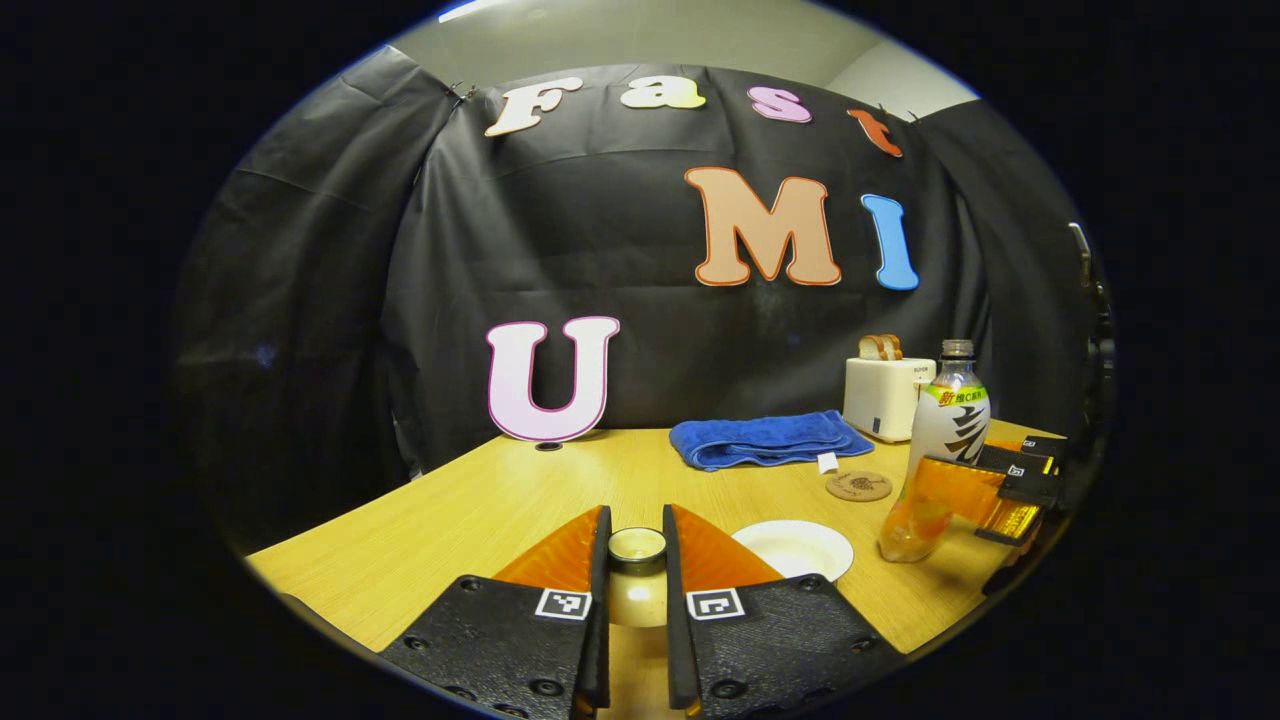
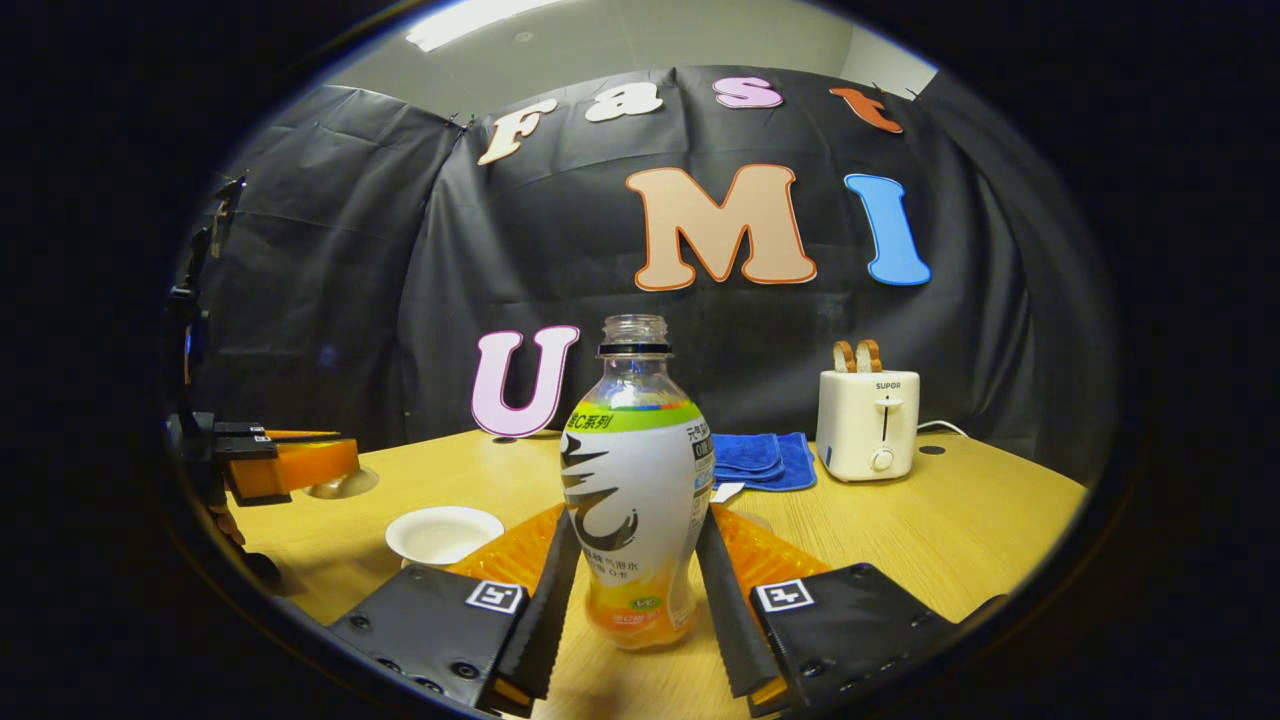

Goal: Open the teacup lid with one hand, grasp the water bottle and pour water into the teacup with the other hand; after pouring, place the water bottle on the coaster and then close the teacup lid.

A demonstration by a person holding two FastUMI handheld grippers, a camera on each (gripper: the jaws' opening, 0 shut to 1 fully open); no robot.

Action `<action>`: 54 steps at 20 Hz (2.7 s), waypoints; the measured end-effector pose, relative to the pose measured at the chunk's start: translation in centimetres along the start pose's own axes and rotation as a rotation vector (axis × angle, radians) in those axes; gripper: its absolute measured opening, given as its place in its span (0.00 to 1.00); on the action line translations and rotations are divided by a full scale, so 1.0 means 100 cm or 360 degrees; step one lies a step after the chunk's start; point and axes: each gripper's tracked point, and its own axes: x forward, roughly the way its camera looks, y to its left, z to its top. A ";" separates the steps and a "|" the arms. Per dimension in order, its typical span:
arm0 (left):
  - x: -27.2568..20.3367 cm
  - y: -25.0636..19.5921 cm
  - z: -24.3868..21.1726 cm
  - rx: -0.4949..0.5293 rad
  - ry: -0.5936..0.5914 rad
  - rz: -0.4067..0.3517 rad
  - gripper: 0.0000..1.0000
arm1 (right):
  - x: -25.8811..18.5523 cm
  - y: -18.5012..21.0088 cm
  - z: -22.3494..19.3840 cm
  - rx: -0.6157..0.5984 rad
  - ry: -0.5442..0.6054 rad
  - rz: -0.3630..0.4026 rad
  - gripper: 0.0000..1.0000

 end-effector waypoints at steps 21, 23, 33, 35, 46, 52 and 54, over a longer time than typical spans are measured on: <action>-0.005 0.026 -0.010 -0.0019 0.0044 0.0077 0.20 | 0.002 0.008 0.019 -0.1125 -0.0116 -0.0031 0.69; -0.006 0.031 -0.010 -0.0025 0.0041 0.0085 0.20 | 0.000 0.015 0.022 -0.1330 -0.0164 -0.0042 0.69; -0.012 0.050 -0.014 -0.0038 0.0032 0.0114 0.20 | 0.000 0.031 0.005 -0.1807 -0.0153 0.0017 0.69; -0.014 0.057 -0.018 -0.0036 0.0039 0.0127 0.20 | 0.003 0.031 0.004 -0.1927 -0.0166 0.0022 0.69; -0.018 0.067 -0.024 -0.0057 0.0038 0.0135 0.20 | 0.012 0.032 -0.001 -0.2430 -0.0175 0.0079 0.68; -0.018 0.070 -0.026 -0.0098 0.0039 0.0135 0.20 | 0.014 0.036 0.000 -0.2636 -0.0189 0.0139 0.69; -0.017 0.071 -0.026 -0.0096 0.0042 0.0138 0.20 | 0.015 0.037 0.001 -0.2706 -0.0206 0.0155 0.69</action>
